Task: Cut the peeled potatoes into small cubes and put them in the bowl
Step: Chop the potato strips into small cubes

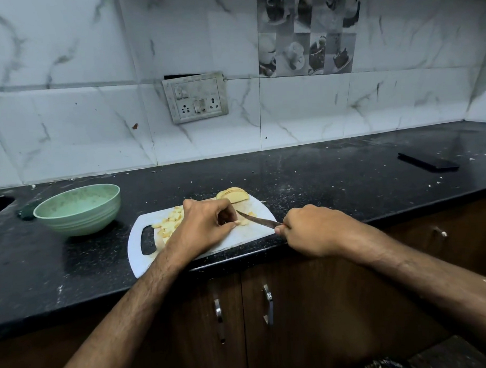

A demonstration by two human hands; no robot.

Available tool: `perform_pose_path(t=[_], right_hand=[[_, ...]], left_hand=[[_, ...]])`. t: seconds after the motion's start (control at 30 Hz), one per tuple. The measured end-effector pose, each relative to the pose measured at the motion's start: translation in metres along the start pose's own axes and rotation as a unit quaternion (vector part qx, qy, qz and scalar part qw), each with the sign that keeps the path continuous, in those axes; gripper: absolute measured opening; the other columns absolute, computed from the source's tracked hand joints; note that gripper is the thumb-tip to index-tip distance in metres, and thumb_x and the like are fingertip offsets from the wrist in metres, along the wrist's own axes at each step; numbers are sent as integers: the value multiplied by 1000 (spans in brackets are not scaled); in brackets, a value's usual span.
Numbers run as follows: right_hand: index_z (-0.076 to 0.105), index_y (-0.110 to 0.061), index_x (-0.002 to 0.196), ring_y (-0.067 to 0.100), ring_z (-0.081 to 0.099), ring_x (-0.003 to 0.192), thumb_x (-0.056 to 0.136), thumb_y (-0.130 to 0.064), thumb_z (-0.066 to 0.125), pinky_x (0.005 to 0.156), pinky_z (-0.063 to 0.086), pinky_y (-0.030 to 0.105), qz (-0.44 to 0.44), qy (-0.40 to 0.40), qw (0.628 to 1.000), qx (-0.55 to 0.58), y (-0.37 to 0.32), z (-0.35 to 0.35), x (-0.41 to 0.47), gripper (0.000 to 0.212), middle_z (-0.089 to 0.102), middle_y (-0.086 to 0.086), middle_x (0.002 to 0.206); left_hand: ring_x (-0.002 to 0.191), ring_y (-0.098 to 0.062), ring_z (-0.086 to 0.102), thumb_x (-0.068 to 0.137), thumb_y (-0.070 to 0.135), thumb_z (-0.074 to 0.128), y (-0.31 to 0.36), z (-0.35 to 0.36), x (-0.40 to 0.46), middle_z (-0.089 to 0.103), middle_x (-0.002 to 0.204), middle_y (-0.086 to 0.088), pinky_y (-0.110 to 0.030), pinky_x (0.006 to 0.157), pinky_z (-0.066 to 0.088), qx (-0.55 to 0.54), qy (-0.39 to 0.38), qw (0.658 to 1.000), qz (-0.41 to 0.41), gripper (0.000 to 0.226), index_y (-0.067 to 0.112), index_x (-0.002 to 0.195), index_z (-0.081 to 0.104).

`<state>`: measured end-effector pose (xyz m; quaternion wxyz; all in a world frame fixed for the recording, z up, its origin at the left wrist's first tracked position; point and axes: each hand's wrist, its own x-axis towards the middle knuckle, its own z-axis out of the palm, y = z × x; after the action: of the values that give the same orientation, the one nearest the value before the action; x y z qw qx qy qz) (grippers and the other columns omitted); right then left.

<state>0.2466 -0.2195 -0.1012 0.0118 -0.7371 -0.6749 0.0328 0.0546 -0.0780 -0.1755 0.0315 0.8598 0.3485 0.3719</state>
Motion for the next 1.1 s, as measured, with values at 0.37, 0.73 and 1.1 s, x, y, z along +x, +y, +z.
perform_pose_path(t=[0.37,0.73,1.1], right_hand=[[56,-16,116,32,59,106,103,-43,36,79,42,39,-7,-7,1000,-20,-11,11,0,36,60,11,120],[59,-16,118,32,60,109,102,-44,39,84,45,39,-33,-54,997,-52,-5,-1,3,38,62,12,123],[49,-20,66,13,50,59,103,-44,45,57,34,30,-39,-38,998,18,54,-43,37,44,53,-1,63]], left_hand=[[69,-2,66,77,15,77,2,2,2,63,68,14,-54,100,40,-20,-6,1000,8,40,32,87,43],[77,3,57,82,21,78,4,-1,-1,63,74,17,-33,87,23,38,-2,999,10,33,32,97,50],[89,-2,54,89,19,56,7,-3,2,63,88,19,-39,88,27,83,16,996,33,18,34,100,56]])
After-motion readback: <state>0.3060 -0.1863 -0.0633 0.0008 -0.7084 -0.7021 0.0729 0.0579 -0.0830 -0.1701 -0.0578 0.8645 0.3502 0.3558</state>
